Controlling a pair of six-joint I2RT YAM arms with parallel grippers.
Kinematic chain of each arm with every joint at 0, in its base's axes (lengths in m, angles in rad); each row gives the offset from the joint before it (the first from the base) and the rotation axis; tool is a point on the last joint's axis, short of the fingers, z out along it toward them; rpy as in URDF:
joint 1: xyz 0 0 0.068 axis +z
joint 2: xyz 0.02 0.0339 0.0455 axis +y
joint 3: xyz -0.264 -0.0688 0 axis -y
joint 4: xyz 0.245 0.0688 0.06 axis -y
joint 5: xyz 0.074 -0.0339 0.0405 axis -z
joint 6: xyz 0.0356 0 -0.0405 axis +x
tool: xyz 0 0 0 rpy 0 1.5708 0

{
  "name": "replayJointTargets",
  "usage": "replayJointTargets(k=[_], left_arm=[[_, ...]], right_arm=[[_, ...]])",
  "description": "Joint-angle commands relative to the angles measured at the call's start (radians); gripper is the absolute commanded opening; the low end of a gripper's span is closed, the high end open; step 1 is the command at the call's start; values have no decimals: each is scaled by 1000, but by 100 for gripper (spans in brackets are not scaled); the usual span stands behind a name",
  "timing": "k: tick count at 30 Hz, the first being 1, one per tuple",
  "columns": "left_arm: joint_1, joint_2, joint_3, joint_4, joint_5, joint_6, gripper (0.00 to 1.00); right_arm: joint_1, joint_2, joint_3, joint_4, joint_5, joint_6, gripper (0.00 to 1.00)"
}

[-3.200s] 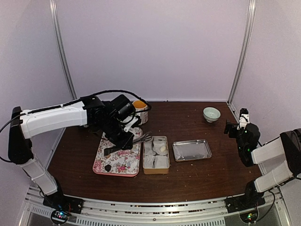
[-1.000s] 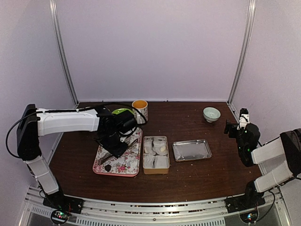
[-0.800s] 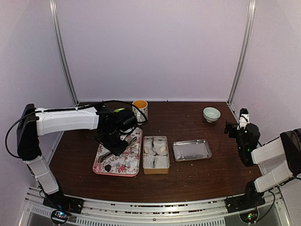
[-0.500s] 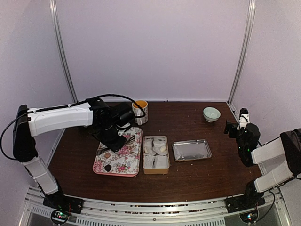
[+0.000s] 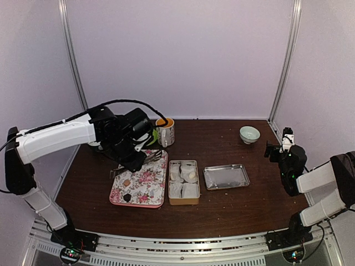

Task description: Pack the chocolate

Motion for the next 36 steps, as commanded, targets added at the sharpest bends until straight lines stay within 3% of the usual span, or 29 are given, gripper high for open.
replayJointTargets(k=[1,19,33,36], left_arm=[[-35,-55,80,15,84,13,28],[-189,-3,13,178,279,-19,28],[-229,94,-46,250,315,-27,28],[-233,108,-49,249,297,-29,40]], right_arm=[[-5,1,17,21,14,6,100],[-5,1,17,22,14,6,100],[-5,1,18,21,14,6,100],[-5,1,18,21,14,6,100]])
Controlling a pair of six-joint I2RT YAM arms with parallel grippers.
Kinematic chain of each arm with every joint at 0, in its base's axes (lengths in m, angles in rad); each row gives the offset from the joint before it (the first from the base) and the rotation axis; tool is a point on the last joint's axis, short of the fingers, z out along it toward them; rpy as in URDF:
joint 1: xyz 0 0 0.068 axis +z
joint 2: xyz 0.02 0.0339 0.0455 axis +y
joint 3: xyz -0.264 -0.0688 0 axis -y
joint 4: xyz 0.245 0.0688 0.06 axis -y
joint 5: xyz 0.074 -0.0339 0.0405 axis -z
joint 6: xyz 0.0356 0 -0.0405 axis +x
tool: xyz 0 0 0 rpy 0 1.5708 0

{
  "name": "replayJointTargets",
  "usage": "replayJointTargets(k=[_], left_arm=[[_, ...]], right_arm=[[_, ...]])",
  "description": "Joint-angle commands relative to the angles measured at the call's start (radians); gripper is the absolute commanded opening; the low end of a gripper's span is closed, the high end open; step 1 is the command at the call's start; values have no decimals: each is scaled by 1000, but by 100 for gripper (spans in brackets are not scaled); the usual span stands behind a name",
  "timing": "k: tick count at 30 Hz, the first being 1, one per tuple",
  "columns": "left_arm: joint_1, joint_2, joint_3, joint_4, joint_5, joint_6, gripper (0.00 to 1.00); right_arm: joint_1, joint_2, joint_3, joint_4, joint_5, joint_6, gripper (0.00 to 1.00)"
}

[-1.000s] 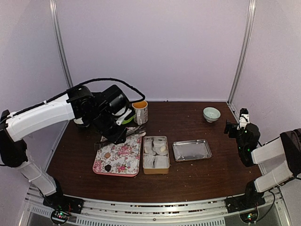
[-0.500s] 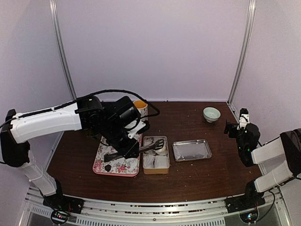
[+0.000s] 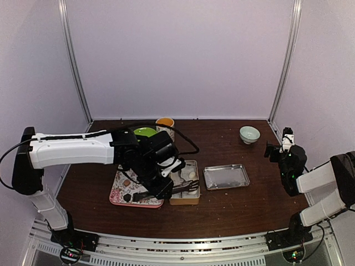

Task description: Pack the chocolate

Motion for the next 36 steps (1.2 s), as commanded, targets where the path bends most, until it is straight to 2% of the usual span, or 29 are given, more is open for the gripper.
replayJointTargets(k=[1,7,14,21,36], left_arm=[[-10,18,-14,54,1,-9,42],[-10,-3,-1,41,-42,-21,42],[-9,-64,38,-56,-185,-41,41],[25,-132,43,-160,-264,-55,43],[243,-281,-74,-379,-191,30,42]], right_arm=[[-5,1,17,21,14,6,100],[-5,1,17,22,14,6,100],[-5,1,18,21,13,6,100],[-5,1,17,21,14,6,100],[-5,1,17,21,14,6,100]])
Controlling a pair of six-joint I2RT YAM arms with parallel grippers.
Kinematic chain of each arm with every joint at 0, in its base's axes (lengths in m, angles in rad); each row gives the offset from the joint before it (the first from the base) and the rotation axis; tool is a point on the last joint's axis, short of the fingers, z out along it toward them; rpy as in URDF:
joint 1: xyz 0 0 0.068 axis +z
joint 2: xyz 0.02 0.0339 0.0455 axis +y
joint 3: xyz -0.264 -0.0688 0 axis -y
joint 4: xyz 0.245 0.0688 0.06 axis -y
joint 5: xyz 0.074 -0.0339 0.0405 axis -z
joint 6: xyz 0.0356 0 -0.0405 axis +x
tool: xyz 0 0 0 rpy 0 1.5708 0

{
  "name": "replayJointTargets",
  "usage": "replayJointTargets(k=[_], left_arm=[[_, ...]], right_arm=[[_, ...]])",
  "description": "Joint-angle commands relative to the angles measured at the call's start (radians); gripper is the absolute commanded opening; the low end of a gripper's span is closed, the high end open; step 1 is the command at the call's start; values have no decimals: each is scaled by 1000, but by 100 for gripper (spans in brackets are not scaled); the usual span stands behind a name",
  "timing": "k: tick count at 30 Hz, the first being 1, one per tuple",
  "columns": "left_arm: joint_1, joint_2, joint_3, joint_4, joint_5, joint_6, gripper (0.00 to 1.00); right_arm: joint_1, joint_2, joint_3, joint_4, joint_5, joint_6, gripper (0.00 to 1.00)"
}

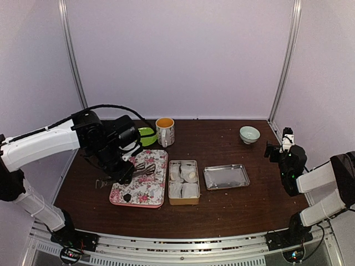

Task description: Pack the chocolate

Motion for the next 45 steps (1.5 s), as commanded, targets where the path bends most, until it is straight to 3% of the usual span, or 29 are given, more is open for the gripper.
replayJointTargets(k=[1,16,25,45], left_arm=[[63,-47,-17,-77,8,48,42],[156,-21,-163,-1,-137,48,43],[158,-19,-229,55,-49,79,45],[158,3,-215,-61,-26,82,41]], right_arm=[[-5,1,17,21,13,7,100],[-5,0,18,21,14,6,100],[-5,1,17,21,14,6,100],[-4,1,17,21,14,6,100]])
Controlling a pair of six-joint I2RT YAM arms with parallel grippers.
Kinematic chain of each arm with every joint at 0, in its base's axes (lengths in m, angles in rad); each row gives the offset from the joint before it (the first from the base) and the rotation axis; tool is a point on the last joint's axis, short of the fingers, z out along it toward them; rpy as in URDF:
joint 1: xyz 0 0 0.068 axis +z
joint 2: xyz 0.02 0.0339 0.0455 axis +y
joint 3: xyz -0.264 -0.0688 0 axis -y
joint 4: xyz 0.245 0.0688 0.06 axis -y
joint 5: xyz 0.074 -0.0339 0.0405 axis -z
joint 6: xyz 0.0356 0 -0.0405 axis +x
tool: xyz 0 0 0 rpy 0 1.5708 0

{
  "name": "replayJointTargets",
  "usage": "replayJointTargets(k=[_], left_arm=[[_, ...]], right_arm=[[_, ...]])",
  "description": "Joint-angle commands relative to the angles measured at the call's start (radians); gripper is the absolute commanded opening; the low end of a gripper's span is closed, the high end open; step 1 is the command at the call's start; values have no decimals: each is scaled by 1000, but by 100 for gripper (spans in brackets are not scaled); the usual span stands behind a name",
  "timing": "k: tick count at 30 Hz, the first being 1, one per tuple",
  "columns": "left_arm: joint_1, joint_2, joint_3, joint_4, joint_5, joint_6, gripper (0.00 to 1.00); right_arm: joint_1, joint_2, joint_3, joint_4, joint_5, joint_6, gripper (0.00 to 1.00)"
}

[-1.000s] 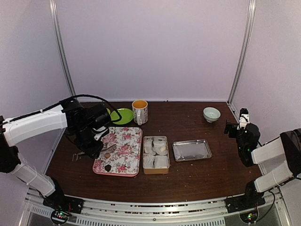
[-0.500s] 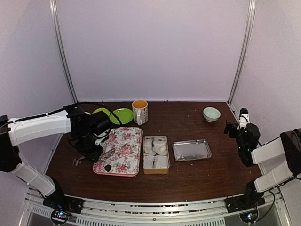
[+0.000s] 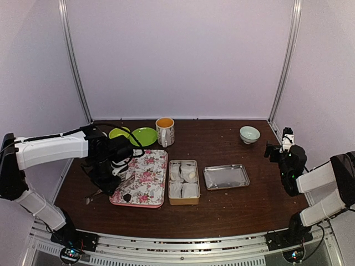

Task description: Pack the chocolate

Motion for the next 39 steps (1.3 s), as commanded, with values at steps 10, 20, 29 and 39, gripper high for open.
replayJointTargets(k=[10,20,29,39], left_arm=[[5,-35,16,-48,12,-3,40],[5,-31,22,-59,28,1,38],[5,-37,27,-76,28,-5,39],[5,-31,36,-72,25,-3,30]], right_arm=[[-5,1,17,21,14,6,100],[-5,2,17,21,14,6,100],[-4,1,18,21,14,8,100],[-5,1,18,22,14,6,100]])
